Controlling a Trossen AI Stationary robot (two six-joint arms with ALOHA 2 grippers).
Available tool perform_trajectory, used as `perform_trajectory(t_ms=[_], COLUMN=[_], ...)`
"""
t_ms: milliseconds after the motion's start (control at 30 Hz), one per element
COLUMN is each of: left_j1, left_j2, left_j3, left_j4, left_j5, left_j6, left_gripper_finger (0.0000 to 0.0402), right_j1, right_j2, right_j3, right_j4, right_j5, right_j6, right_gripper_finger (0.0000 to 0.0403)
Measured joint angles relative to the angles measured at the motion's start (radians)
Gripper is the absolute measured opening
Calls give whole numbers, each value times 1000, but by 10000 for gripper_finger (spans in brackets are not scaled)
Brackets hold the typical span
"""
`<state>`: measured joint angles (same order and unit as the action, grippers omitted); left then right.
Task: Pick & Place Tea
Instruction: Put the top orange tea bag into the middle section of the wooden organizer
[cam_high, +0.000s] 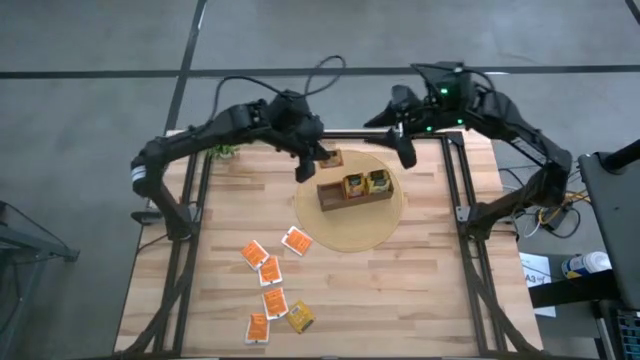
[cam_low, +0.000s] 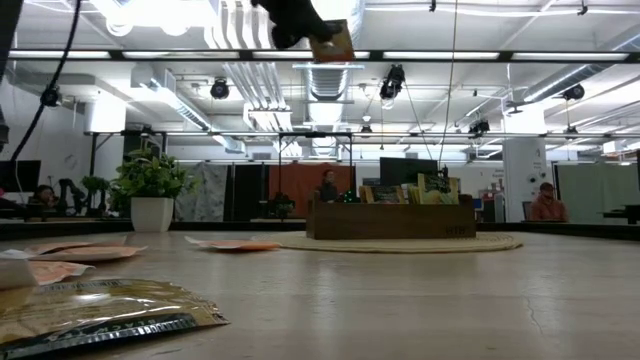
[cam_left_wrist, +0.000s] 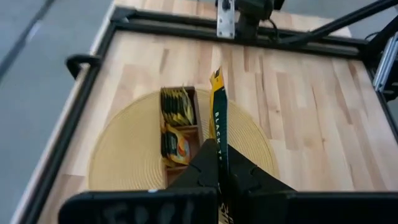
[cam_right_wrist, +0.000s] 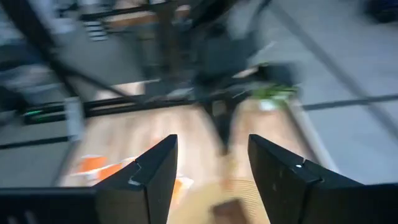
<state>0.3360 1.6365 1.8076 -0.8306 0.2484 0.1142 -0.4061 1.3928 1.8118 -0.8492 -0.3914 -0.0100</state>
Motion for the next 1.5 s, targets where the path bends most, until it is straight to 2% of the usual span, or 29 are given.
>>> perform_trajectory(t_ms=[100,200,400,600,1000,1400,1500], left_j1=[-8,-12,-24,-40,-51,-52,-52], left_j2=[61,123,245,337,455,483,483], left_j3=[15,30,51,55,54,53,46], left_j4=[15,51,150,150,180,214,238], left_j5=[5,21,23,16,-82,-119,-140], left_j6=[-5,-7,-46,-75,-78,-64,-70], left_gripper_finger=[0,0,0,0,0,0,0], right_j1=[-1,-2,-1,-1,-1,0,0], right_j2=[-36,-60,-67,-40,-11,-164,-204], right_j3=[0,0,0,0,0,0,0], right_j4=[-18,-18,-18,-37,-69,-150,-139], right_j5=[138,190,193,193,193,191,230], right_j6=[-12,-13,-12,-17,-20,-23,-21], right_gripper_finger=[188,187,185,180,178,175,173])
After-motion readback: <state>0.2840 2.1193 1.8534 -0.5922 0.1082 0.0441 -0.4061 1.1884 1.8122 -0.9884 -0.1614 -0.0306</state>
